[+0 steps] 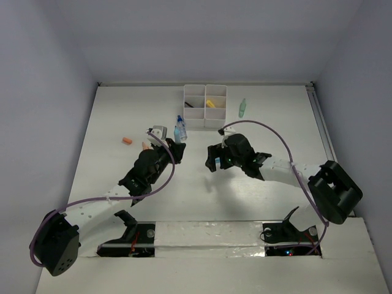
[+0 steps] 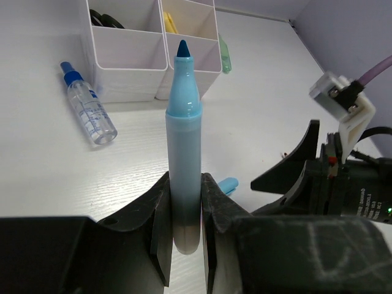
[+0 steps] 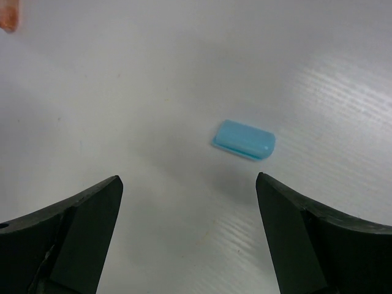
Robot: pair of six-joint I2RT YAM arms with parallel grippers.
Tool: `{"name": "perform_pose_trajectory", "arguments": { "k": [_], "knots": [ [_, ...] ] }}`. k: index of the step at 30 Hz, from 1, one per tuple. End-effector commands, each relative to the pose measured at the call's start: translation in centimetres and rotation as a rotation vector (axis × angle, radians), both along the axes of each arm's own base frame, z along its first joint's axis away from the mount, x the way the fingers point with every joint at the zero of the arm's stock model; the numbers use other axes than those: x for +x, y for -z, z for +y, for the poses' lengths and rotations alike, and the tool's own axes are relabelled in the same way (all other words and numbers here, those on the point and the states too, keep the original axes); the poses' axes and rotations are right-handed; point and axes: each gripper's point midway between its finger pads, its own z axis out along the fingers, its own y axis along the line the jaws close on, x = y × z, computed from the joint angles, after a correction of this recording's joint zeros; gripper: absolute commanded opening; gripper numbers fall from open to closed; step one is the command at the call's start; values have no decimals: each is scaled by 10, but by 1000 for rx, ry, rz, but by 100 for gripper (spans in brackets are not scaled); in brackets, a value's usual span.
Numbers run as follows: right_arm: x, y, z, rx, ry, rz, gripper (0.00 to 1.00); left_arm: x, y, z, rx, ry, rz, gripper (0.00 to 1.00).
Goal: Sort the stationery into containers
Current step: Close the pen cap on the pen.
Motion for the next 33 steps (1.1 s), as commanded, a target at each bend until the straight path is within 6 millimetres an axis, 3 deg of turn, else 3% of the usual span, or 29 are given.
{"name": "perform_pose_trajectory", "arguments": {
  "k": [1, 10, 14, 24, 28, 33],
  "knots": [
    [-17, 17, 2, 66, 52, 139, 95, 2, -17, -1, -50, 3, -50, 0],
    [-8, 41, 9, 142, 184, 217, 92, 2, -17, -1, -48, 4, -49, 0],
    [14, 43, 0, 110, 276, 168, 91, 2, -16, -2, -46, 6, -47, 0],
    [44, 60, -13, -62, 346, 125, 88, 0, -18, -1, -53, 6, -50, 0],
    [47, 63, -11, -93, 326, 126, 83, 1, -18, -1, -53, 6, -50, 0],
    [48, 61, -11, -119, 328, 141, 65, 0, -17, 0, -50, 4, -50, 0]
  ]
}}
